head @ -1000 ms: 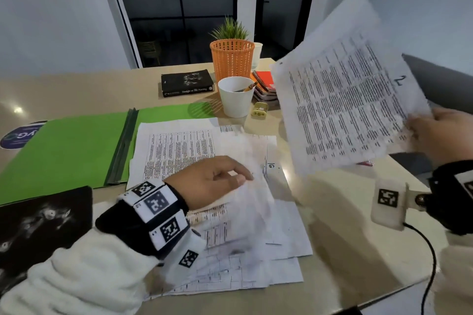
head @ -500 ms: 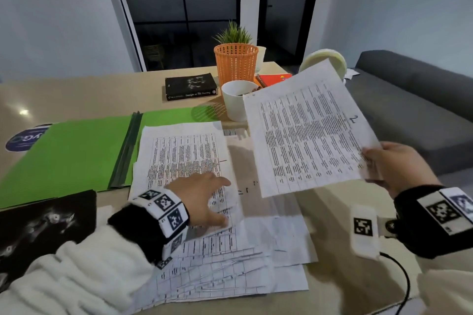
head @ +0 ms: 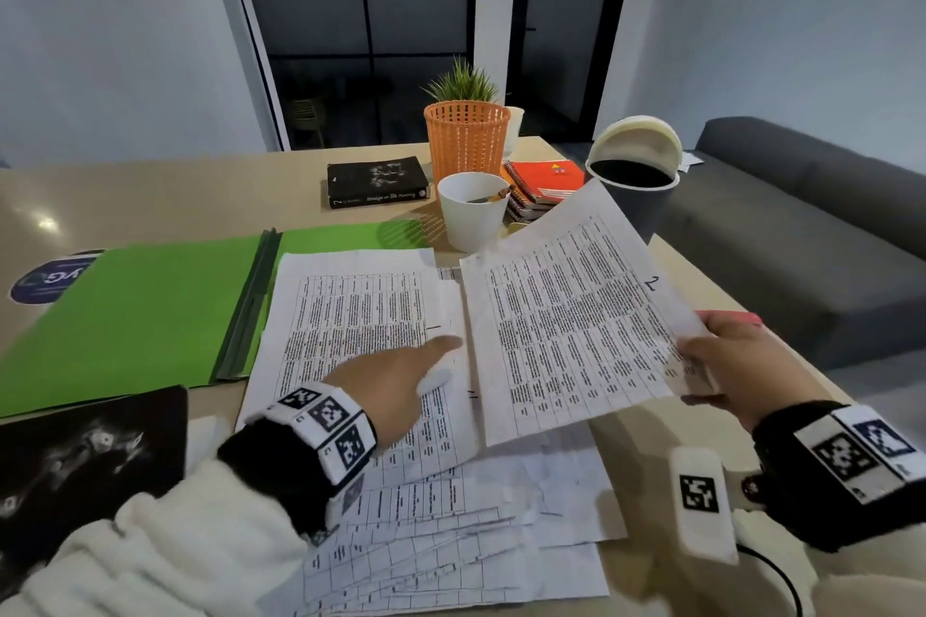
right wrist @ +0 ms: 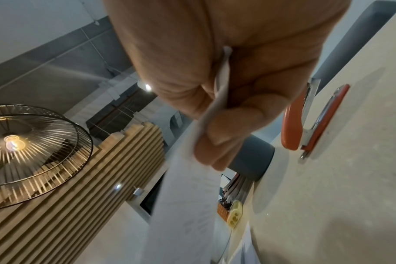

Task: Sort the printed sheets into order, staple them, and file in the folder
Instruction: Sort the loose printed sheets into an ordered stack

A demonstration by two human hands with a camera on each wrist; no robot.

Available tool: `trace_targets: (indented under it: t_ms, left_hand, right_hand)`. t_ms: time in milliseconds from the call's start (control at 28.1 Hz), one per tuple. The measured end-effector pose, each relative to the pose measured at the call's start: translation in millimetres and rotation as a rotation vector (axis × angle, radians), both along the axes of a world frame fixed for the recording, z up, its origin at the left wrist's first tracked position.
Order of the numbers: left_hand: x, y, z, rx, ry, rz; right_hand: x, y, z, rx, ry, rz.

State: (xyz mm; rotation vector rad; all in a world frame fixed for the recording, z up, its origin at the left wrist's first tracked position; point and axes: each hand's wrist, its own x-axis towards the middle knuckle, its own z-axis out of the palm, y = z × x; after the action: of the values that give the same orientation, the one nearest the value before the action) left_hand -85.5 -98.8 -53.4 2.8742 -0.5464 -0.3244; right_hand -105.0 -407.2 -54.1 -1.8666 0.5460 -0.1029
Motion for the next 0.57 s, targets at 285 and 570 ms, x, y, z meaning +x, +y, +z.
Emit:
trace_targets:
  t_ms: [285, 570]
  left_hand:
    - [-2, 51, 49, -0.356, -0.217, 0.336]
    - [-7, 72, 66, -0.464, -0.362, 0.414]
  right_hand:
    - [1, 19, 4, 0.102, -0.052, -0.034]
    - [1, 35, 22, 0.197, -0.136, -0.088]
